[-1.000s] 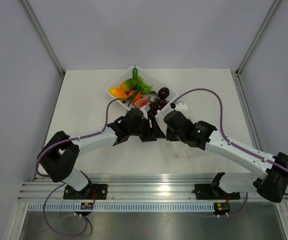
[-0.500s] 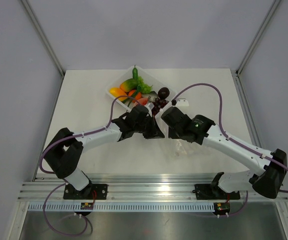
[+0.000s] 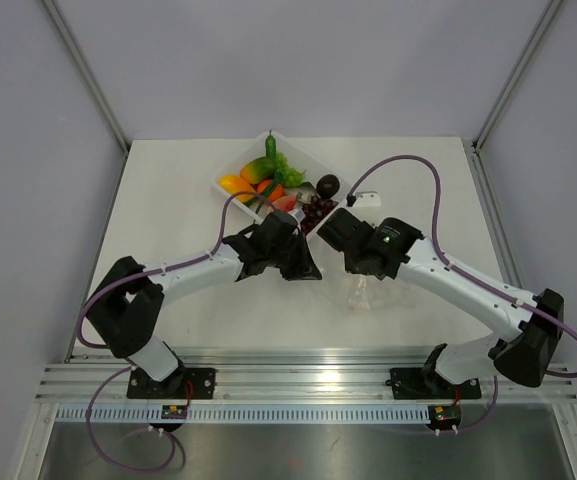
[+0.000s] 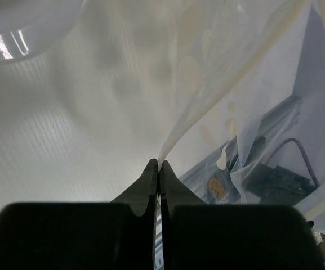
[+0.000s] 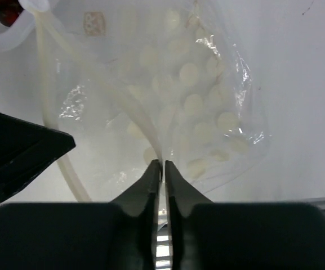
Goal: Place the food in the zip-top bag and seal the zipper
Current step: Open the zipper of the food storage bag at the center of the board.
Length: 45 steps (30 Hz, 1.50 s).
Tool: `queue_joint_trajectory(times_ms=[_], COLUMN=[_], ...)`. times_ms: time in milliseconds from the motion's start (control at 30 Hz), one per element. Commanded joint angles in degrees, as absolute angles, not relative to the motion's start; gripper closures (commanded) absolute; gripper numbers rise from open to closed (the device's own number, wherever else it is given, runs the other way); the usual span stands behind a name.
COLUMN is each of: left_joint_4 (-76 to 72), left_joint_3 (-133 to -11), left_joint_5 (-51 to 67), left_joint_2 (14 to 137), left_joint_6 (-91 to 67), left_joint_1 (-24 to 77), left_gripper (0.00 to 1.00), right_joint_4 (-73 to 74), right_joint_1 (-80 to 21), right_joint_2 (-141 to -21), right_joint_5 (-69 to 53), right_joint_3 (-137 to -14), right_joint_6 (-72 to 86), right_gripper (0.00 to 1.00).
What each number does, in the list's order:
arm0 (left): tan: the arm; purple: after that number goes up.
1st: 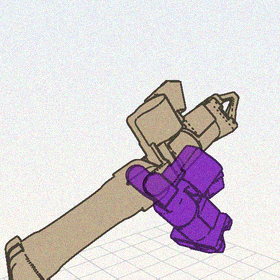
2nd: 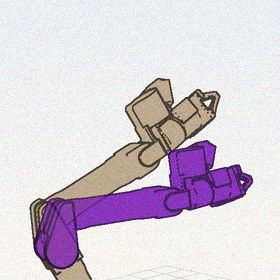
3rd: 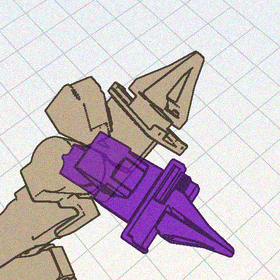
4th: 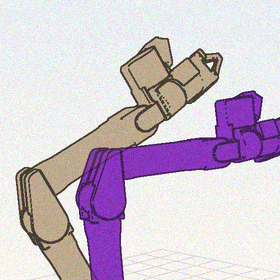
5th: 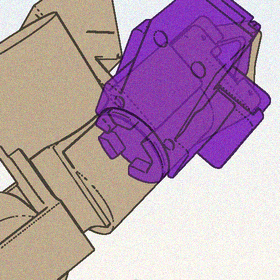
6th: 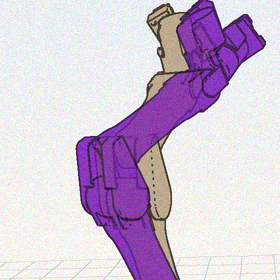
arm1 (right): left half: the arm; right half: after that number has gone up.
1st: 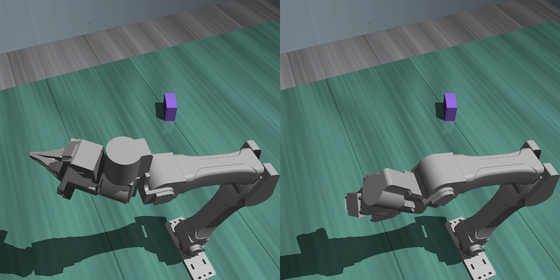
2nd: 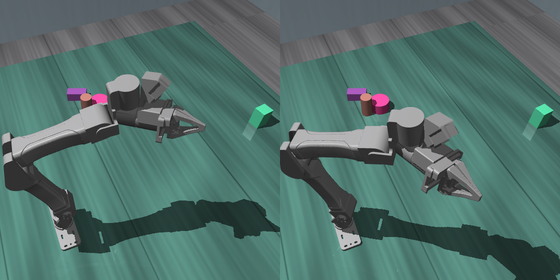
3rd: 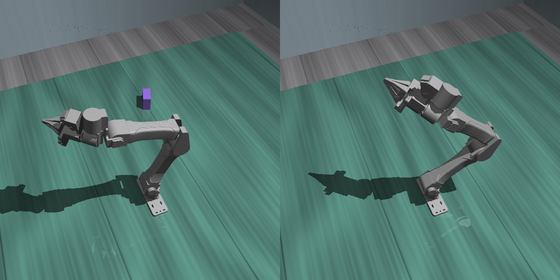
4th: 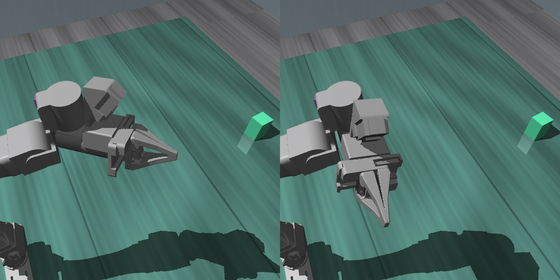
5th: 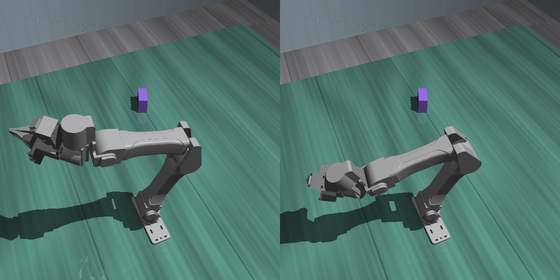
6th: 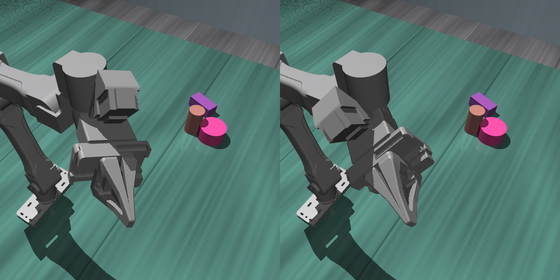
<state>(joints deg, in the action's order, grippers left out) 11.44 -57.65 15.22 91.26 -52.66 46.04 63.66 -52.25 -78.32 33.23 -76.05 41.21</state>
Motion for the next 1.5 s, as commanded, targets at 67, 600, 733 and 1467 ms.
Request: queue_joint_trajectory(times_ms=[67,600,733,1467], left_joint_4=[11.95,11.25,10.11,21.35], left_joint_3=[-60.91,-60.47,-59.5,-81.38], left_joint_5=[14.59,17.14,18.63,23.65], left_joint_2=[86.58,83.94,82.53,100.09], left_joint_6=[-51.33,-50.19,-48.52,-35.69], left_joint_1=[46.14,46.23,46.23,47.02], left_gripper=[1.0,1.0,1.0,1.0], right_joint_4=[67.41,56.25,56.86,65.48], right_joint_1=[-52.82,-52.91,-51.6,-46.41], right_joint_2=[-82.61,-82.7,-82.97,-68.46], right_joint_5=[37.88,31.81,34.27,33.67], right_joint_3=[-79.63,-76.46,-75.59,-87.01], right_joint_6=[42.89,39.2,38.32,37.44], right_gripper=[0.72,0.65,0.94,1.0])
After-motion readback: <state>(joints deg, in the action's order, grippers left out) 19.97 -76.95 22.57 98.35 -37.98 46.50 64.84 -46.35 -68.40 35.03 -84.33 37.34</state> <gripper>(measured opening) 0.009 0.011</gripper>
